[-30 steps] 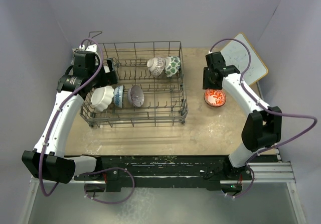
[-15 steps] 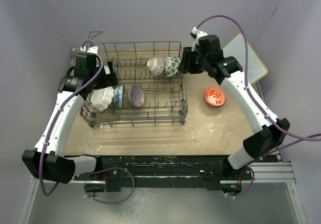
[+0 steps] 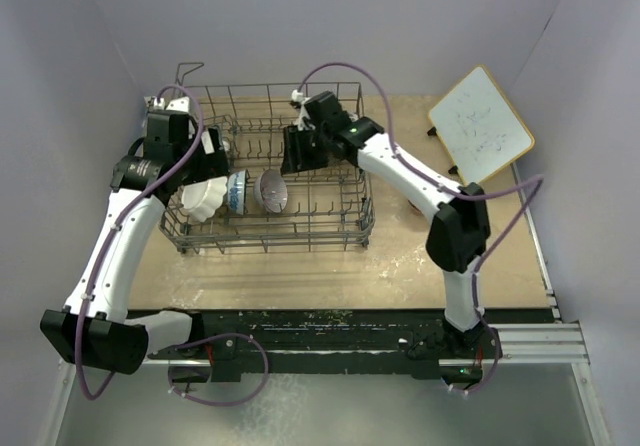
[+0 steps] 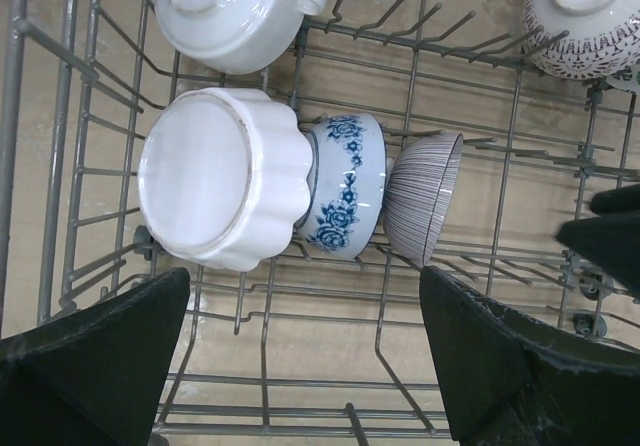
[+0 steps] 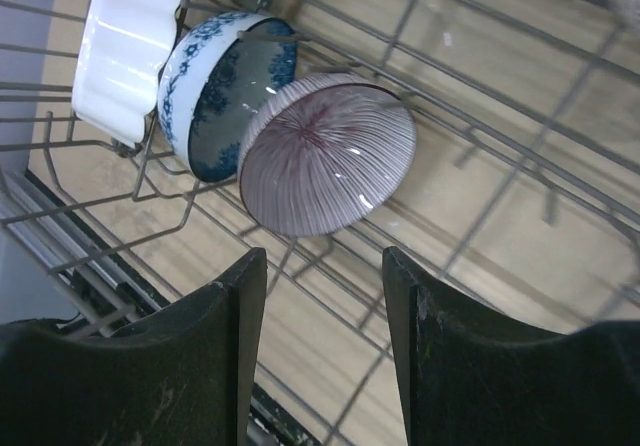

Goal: Unload the bowls from the dish rack

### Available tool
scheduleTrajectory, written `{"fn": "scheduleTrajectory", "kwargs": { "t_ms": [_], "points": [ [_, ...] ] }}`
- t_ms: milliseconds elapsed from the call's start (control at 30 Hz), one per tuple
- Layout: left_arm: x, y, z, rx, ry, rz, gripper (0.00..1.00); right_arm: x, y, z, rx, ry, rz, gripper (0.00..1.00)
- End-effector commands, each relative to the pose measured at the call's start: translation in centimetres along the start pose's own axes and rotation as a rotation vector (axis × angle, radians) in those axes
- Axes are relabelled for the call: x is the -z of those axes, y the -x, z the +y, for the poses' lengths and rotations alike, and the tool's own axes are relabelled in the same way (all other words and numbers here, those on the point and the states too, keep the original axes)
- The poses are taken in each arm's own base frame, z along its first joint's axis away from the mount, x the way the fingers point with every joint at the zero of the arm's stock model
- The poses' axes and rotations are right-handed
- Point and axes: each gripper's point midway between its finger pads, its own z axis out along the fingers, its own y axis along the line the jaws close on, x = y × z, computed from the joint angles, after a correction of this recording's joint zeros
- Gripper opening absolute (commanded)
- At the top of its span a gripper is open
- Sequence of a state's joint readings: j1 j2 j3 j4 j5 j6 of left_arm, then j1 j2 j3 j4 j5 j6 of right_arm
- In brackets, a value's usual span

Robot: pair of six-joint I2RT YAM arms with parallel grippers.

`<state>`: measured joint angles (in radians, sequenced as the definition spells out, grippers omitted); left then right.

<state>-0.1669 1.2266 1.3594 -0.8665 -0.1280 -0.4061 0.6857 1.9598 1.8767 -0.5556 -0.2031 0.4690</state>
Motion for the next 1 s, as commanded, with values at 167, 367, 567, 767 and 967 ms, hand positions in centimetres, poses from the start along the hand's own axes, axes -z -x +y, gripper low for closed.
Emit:
{"fn": "scheduleTrajectory", "kwargs": {
  "t_ms": [167, 367, 567, 767, 967],
  "points": [
    [1.4, -0.7, 1.3, -0.005, 0.044, -0.016, 0.99, -4.7, -0.5, 6.6, 0.095, 0.079, 0.036, 0.53],
    [1.7, -1.0, 1.7, -0.018, 0.057, -0.015, 0.99, -6.5, -1.6, 7.1, 0.103, 0.076, 0.069, 0.53],
    [1.8, -1.0, 2.0, -0.037, 0.069, -0.015, 0.99, -8.2, -2.5, 6.3, 0.105, 0.038, 0.104, 0.49],
    [1.8, -1.0, 2.0, -0.046, 0.067, -0.016, 0.99, -9.0, -3.1, 5.6, 0.1, 0.008, 0.132, 0.44],
    [1.6, -0.8, 1.9, -0.049, 0.063, -0.016, 0.99, -8.7, -2.8, 5.7, 0.091, 0.001, 0.124, 0.22]
  ]
}}
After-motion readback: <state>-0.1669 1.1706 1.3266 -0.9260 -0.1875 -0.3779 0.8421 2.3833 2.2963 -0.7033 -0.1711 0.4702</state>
